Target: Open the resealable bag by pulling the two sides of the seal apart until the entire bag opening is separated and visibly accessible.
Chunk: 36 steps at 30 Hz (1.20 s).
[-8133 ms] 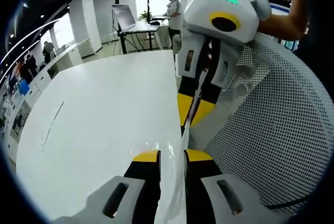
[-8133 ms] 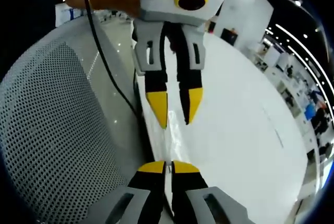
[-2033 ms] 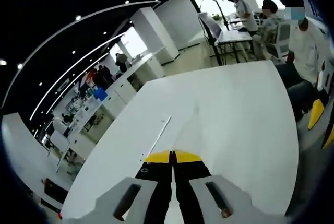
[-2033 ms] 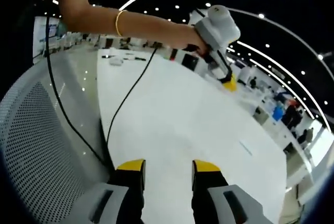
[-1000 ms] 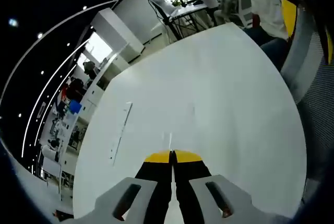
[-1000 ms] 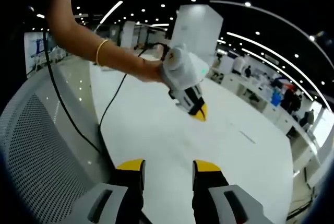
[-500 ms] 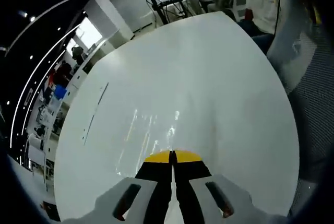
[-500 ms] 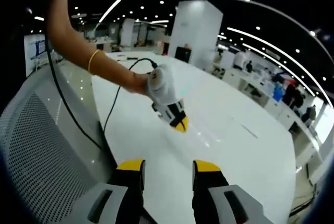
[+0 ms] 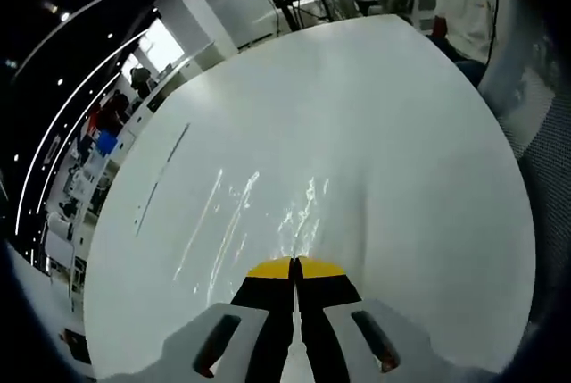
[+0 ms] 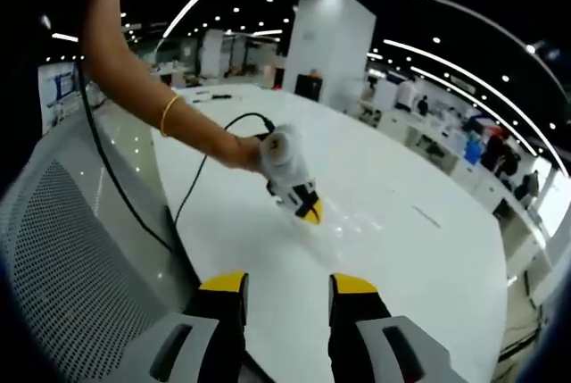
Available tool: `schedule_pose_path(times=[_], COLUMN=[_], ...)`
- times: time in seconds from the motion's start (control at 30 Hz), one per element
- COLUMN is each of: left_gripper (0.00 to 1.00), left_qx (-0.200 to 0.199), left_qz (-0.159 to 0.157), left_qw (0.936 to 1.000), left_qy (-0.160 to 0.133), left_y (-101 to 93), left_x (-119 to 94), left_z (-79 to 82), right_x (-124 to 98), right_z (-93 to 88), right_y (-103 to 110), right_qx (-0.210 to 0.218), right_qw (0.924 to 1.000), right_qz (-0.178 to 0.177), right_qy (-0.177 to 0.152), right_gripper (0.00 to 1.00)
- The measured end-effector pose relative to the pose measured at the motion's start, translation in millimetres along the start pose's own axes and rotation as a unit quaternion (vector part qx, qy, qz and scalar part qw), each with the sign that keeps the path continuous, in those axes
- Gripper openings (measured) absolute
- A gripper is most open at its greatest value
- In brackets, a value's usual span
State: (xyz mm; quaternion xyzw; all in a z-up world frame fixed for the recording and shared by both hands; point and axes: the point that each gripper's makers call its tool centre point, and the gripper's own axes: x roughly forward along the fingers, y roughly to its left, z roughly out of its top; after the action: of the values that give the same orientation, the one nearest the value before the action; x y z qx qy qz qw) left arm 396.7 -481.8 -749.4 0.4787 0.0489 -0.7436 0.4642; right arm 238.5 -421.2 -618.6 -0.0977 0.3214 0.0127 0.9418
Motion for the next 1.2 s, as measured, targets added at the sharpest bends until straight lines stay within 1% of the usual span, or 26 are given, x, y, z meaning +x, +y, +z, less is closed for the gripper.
schedule_pose_path(times=[0.03,0.07,0.13,0.2,0.27,0.4,0.57,0.77,0.87,0.93,1.0,1.13,1.2], left_gripper=[0.0,0.0,0.0,0.0,0.0,0.0,0.01,0.11,0.16,0.23,0.29,0.35,0.37], left_qx=[-0.013,-0.014,-0.028,-0.023,-0.025,-0.033,-0.032,-0.038,-0.043,-0.049,-0.052,-0.054,-0.058], left_qz=[0.002,0.004,0.023,0.041,0.046,0.047,0.041,0.039,0.03,0.02,0.017,0.012,0.012], left_qw=[0.9999,0.9999,0.9993,0.9989,0.9986,0.9983,0.9986,0.9983,0.9985,0.9985,0.9984,0.9985,0.9983], left_qy=[-0.001,-0.001,-0.005,-0.002,-0.002,-0.003,0.007,0.021,0.019,0.017,0.012,0.005,-0.001], left_y=[3.2,6.6,35.1,57.3,64.8,71.1,70.1,65.0,59.8,55.1,52.2,47.3,44.7], left_x=[6,8,22,33,36,40,43,38,33,31,26,18,10], left_z=[-2.0,-1.3,2.5,4.3,5.4,7.3,3.3,-4.2,-5.2,-5.3,-4.0,-1.5,0.7], right_x=[0,0,0,-1,-1,-1,-1,0,0,1,1,0,0], right_z=[-1.7,-2.4,-4.8,-6.5,-7.0,-7.5,-8.0,-8.5,-9.3,-9.4,-10.3,-11.6,-12.1], right_y=[0,-1,-4,-7,-7,-7,-7,-5,-4,-4,-4,-4,-5], right_qx=[0.004,0.005,0.013,0.022,0.024,0.026,0.027,0.026,0.025,0.027,0.031,0.036,0.039], right_qw=[1.0,1.0,0.9999,0.9997,0.9996,0.9995,0.9995,0.9995,0.9995,0.9995,0.9994,0.9991,0.999], right_qz=[0.0,-0.001,-0.005,-0.009,-0.01,-0.011,-0.01,-0.006,-0.004,-0.003,-0.002,-0.002,-0.004], right_qy=[0.003,0.005,0.009,0.01,0.011,0.012,0.014,0.015,0.017,0.017,0.018,0.021,0.021], right_gripper=[0.33,0.33,0.33,0.33,0.33,0.33,0.33,0.33,0.34,0.34,0.35,0.35,0.35])
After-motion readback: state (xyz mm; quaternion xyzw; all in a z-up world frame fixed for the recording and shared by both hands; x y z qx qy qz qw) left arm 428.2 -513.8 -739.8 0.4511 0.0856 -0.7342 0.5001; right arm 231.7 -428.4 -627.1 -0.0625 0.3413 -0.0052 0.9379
